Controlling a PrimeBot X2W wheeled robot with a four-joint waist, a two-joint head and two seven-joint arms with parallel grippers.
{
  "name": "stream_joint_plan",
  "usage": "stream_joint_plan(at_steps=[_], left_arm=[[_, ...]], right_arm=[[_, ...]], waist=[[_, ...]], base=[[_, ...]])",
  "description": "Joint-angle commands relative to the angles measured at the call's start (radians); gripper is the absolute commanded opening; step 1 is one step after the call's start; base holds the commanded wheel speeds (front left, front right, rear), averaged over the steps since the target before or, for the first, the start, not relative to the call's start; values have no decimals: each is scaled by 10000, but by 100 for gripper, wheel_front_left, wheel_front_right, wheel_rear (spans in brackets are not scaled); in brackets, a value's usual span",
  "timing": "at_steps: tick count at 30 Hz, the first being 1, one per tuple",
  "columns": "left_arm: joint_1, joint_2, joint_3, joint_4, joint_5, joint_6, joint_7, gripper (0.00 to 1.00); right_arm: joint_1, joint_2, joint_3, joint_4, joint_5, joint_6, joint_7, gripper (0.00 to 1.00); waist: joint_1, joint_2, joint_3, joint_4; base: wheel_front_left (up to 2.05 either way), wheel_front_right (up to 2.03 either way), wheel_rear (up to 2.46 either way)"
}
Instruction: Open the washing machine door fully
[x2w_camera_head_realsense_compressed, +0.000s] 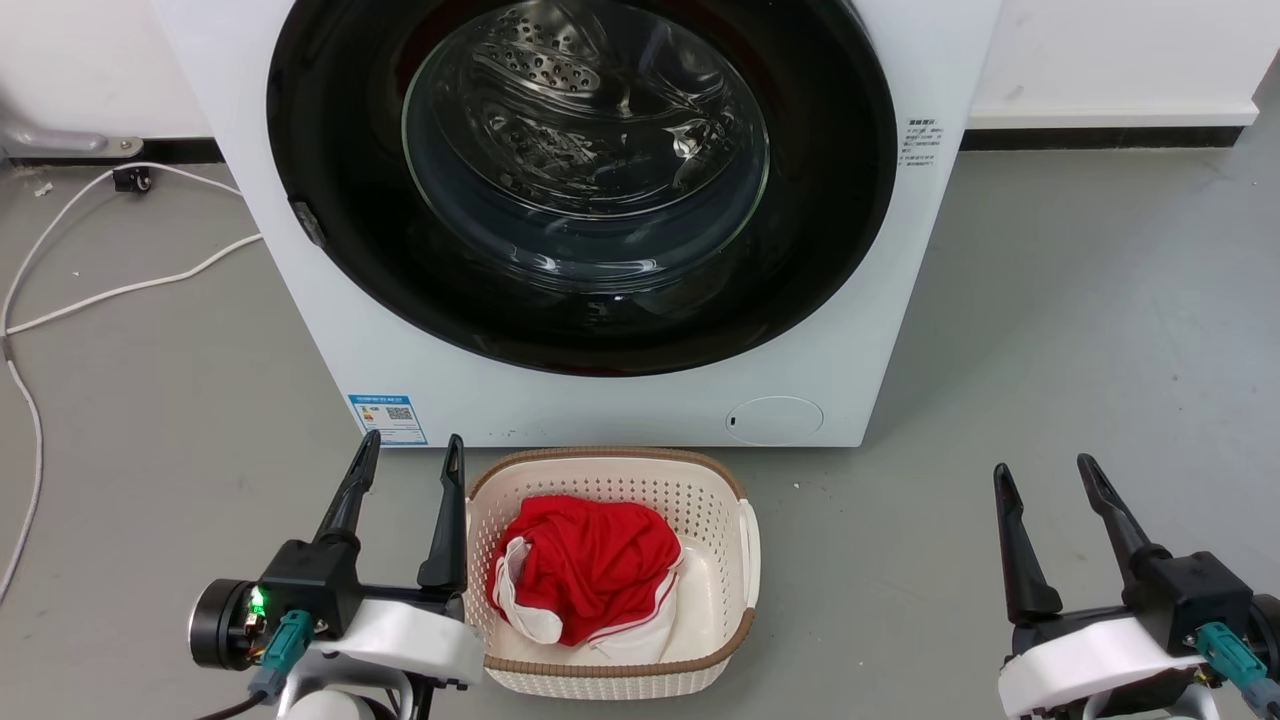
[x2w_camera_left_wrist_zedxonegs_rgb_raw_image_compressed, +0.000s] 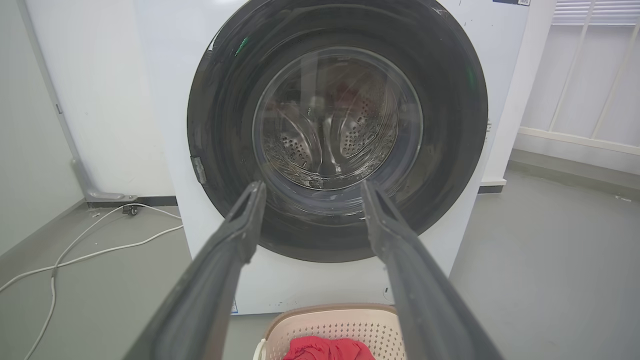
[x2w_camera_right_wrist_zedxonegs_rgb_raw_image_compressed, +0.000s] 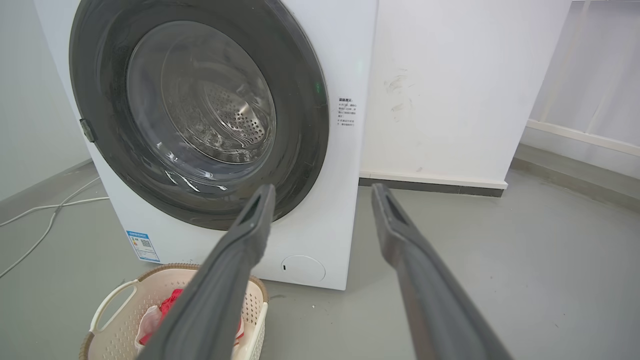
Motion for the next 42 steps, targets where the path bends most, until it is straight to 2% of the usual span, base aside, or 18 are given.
stream_joint_plan(at_steps=[1,7,14,15,16,17,23,27,30,33,35,38,42], left_arm=[[9,-4,-21,-36,193,-13,-78,100],[46,-42,64,-85,576,42,-179,100],[67,-68,84,-52,625,-8,-157,100],[60,-72,87,-45,632,-20,-157,100],[59,-76,89,-46,623,-24,-157,100],[63,-80,90,-43,624,-26,-157,100],[70,-96,144,-69,596,-54,-157,100],[51,-108,142,-80,612,-68,-157,100],[52,-117,150,-106,612,-73,-157,100],[44,-125,147,-118,625,-72,-157,100],[-3,-132,147,-136,614,-84,-157,100],[-139,-136,164,-203,586,-95,-157,100],[-245,-144,210,-290,578,-77,-157,100]], right_arm=[[5,40,0,-3,-191,-6,-74,100],[45,46,12,3,-568,-7,-185,100],[20,45,-47,70,-368,-7,-184,98],[14,45,-43,87,-335,-7,-160,48],[6,45,-35,92,-334,-7,-145,6],[3,45,-37,95,-300,-7,-144,0],[11,45,-52,135,40,-7,-114,0],[-66,37,-143,180,655,-7,-105,0],[-226,32,-344,325,2444,-7,-156,0],[-395,37,-457,648,5301,-5,-192,0],[-663,34,-460,797,7687,-5,-118,0],[-1101,32,-560,955,10607,-5,350,0],[-1681,29,-1065,1007,13511,-5,1167,0]], waist=[[0,0,5,0],[0,0,32,17],[0,0,64,35],[0,0,67,38],[0,0,67,40],[0,0,68,41],[0,0,90,36],[0,0,107,43],[0,0,125,51],[0,0,174,56],[0,0,255,57],[0,0,433,58],[0,0,741,32]], base=[[0,0,0],[0,0,0],[0,0,0],[0,0,0],[0,0,0],[0,0,0],[0,0,0],[0,0,0],[0,0,0],[0,0,0],[0,0,0],[0,0,0],[0,0,0]])
